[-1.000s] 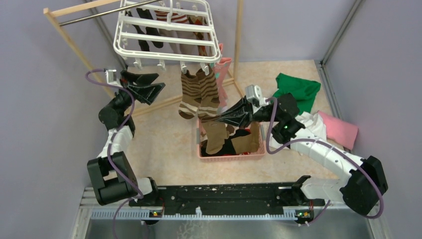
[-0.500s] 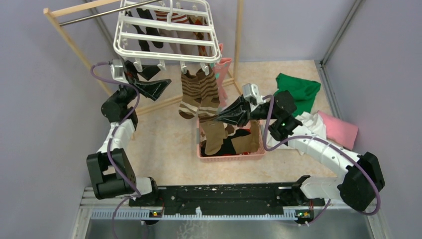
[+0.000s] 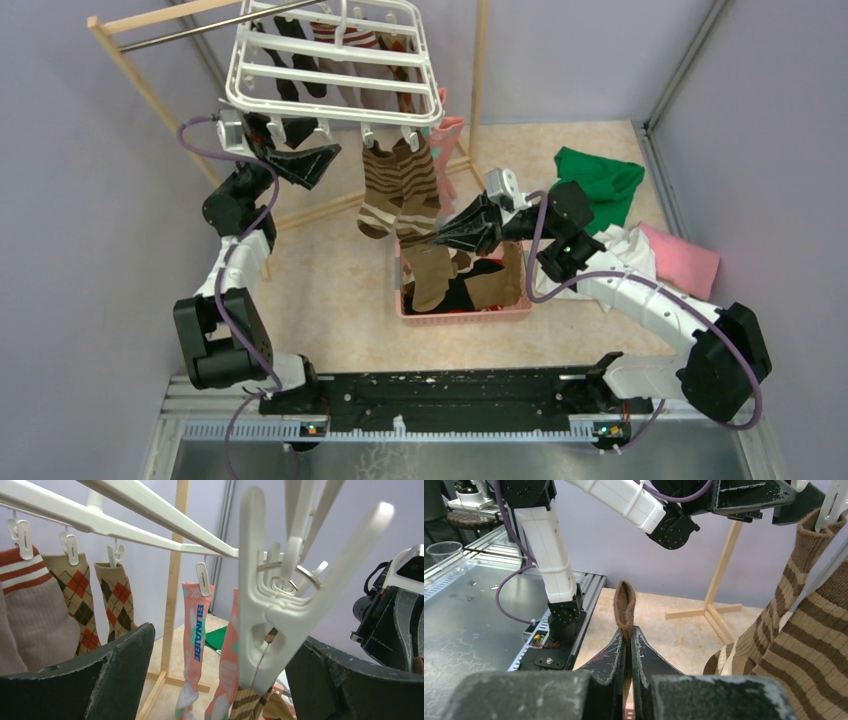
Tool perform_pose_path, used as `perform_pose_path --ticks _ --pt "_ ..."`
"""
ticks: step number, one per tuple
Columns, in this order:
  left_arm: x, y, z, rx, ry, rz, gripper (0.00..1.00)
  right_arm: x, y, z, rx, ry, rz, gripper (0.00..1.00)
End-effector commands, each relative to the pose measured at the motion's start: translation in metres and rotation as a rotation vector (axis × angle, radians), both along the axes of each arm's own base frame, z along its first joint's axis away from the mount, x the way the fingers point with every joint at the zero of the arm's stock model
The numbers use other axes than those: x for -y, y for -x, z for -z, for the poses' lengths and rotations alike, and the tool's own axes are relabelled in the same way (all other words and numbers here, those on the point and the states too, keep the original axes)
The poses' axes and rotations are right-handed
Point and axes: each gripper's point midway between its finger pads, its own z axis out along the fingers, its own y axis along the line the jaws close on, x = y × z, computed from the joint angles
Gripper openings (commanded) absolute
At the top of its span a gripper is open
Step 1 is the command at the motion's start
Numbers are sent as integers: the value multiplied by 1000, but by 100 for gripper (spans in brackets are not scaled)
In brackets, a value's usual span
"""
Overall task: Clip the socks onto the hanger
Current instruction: Open the clamp at the hanger.
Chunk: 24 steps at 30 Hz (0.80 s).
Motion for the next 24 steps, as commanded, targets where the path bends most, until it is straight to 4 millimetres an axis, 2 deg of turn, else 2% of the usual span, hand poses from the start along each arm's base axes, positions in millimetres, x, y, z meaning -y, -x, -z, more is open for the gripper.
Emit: perform_pose_path --ticks 1,6,14,24 --pt "10 39 -43 359 -30 2 99 2 0 -29 109 -64 -8 0" --pt "11 44 -42 356 12 -9 99 1 -1 -29 113 -63 -8 0" --pt "7 67 -37 350 89 -63 99 2 0 -27 117 -59 -9 0" --pt "8 56 -42 279 109 11 99 3 0 -27 123 -60 -10 0"
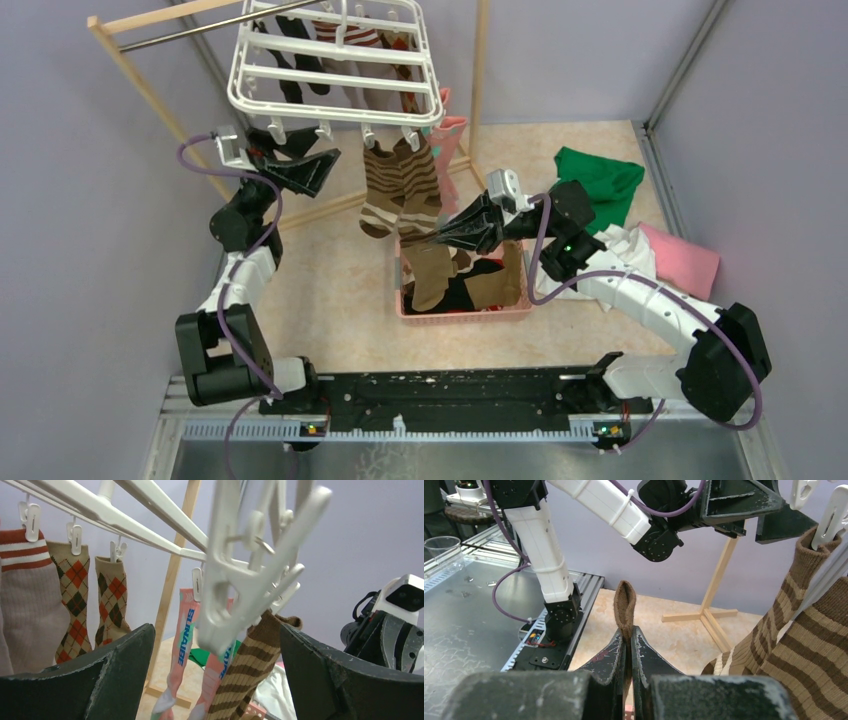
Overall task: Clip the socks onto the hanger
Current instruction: Open the clamp at the hanger.
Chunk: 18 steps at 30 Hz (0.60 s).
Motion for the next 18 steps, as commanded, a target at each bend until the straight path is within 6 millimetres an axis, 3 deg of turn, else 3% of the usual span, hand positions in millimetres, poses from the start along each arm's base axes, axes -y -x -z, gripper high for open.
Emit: perform_pose_path --ticks 1,18 --pt "9 42 -47 336 -47 36 99 2 -1 -22 80 -47 1 0" --pt "20 48 -74 394 -93 108 99 0 -2 -21 85 -41 -6 0"
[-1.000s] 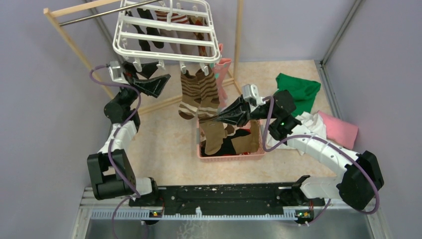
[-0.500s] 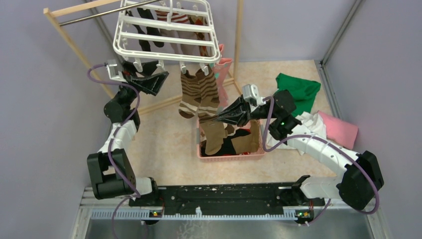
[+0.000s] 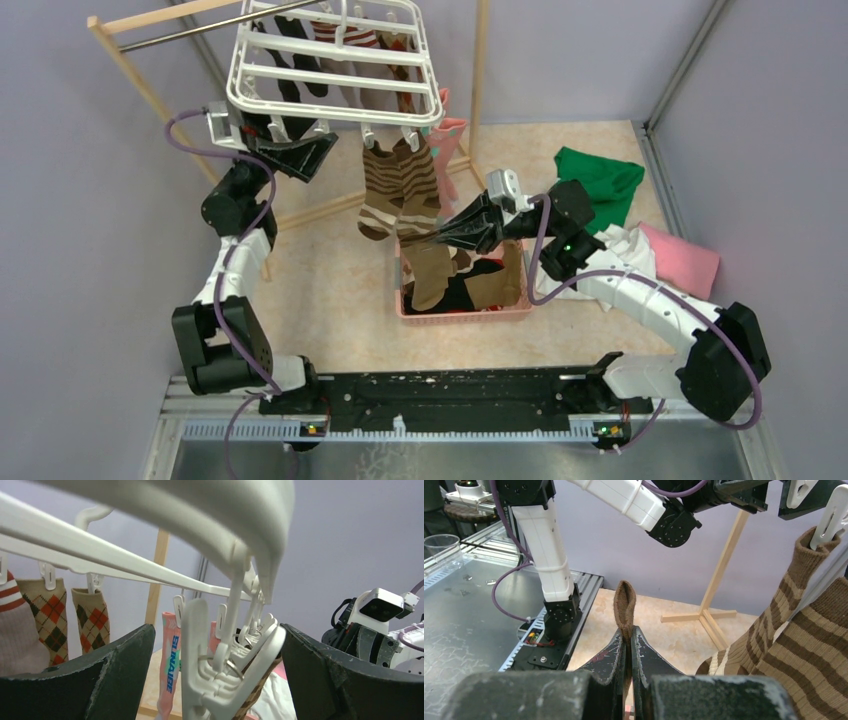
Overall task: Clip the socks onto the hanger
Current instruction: Open the clamp at the hanger.
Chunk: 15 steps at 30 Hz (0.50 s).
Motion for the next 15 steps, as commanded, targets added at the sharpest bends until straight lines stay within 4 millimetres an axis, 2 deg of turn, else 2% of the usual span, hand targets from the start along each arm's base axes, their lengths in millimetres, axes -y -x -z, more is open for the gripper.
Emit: perform_pose_path --ticks 1,7,15 --pt "13 49 -36 356 -65 26 99 0 -2 -20 73 -38 -7 0" --pt "15 47 -40 361 -60 40 98 1 -1 -20 75 -38 -6 0" --pt "16 43 -41 349 -52 54 88 0 -1 -20 78 -39 -9 0"
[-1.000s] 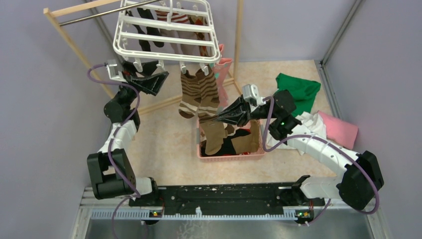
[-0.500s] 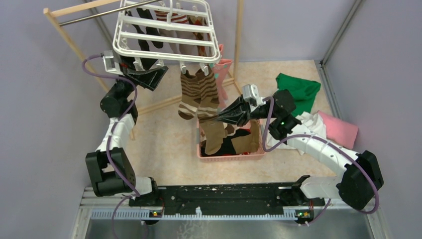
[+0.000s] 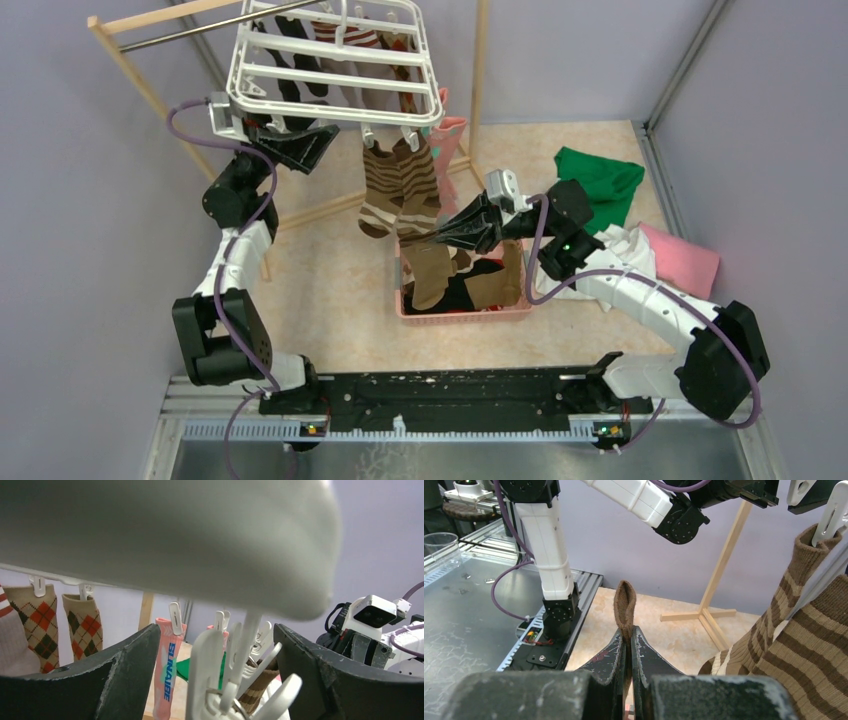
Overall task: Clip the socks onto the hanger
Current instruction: Open the clamp at the hanger.
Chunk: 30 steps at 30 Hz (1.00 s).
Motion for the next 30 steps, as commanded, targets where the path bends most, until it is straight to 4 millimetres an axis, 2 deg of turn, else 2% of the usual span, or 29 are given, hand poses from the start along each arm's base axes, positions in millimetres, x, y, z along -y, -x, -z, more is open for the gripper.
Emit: perform_pose_path --ticks 1,6,9,11,16,24,27,30 --pt "10 49 -30 345 -48 17 88 2 0 -23 76 -44 -6 0" --pt "11 51 -32 350 -46 21 82 2 1 -22 75 -43 -7 0" --pt "11 53 -33 353 -44 22 68 2 1 -23 75 -44 -7 0" --pt "11 52 -33 351 -40 19 53 2 1 -22 75 -42 -7 0" --pt "11 53 -33 349 -34 18 41 3 2 -22 75 -41 -7 0" --pt "11 57 -33 351 -34 19 41 3 2 -22 75 -39 -10 0" --pt "10 57 -33 336 -18 23 67 3 3 -22 75 -39 -9 0" --pt "10 56 -31 334 -21 21 70 3 3 -22 75 -39 -9 0"
